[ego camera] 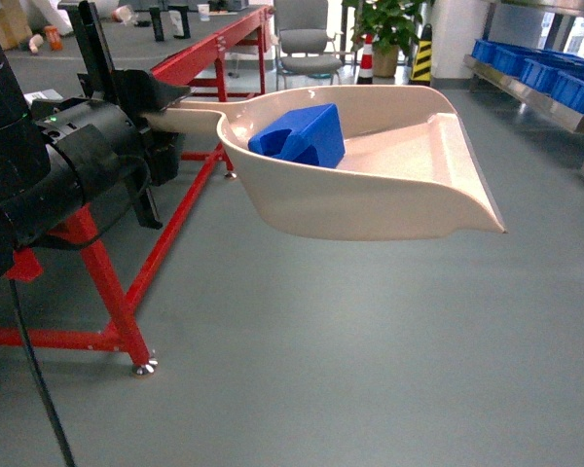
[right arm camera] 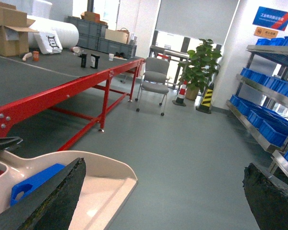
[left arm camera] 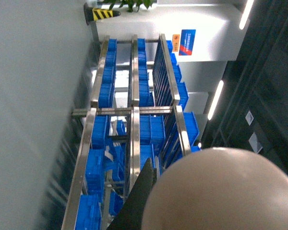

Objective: Place part in tray to right shelf

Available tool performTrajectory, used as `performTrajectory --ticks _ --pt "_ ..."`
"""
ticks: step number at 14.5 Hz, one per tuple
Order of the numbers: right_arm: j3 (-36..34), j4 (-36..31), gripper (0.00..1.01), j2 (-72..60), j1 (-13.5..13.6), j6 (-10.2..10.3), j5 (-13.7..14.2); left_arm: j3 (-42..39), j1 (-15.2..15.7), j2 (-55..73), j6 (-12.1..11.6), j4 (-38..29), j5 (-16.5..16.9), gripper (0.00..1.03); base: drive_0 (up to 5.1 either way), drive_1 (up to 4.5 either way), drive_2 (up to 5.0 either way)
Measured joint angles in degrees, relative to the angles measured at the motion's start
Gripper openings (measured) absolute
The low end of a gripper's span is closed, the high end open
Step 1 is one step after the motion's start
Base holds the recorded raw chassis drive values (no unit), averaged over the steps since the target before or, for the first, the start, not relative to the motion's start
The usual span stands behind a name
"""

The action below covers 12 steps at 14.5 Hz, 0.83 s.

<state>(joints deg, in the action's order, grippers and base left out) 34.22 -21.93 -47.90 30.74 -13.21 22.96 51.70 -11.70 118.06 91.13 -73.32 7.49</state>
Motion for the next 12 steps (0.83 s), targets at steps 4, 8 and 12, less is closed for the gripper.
performTrajectory --ticks 4,8,12 --pt "0.00 -0.04 0.98 0.42 -0.07 0.00 0.26 0.00 -0.37 0.00 0.00 -0.11 -0.09 0.12 2.4 -1.74 -0.7" --pt "0.00 -0.28 0.98 0.44 0.04 0.00 -0.02 -0.02 -0.04 -0.11 0.11 -0.44 0.00 0.12 0.0 3.30 -3.2" --pt "0.00 0.04 0.98 0.26 0.00 0.00 0.00 -0.07 0.17 -0.11 0.04 0.26 0.00 0.12 0.0 4.30 -4.4"
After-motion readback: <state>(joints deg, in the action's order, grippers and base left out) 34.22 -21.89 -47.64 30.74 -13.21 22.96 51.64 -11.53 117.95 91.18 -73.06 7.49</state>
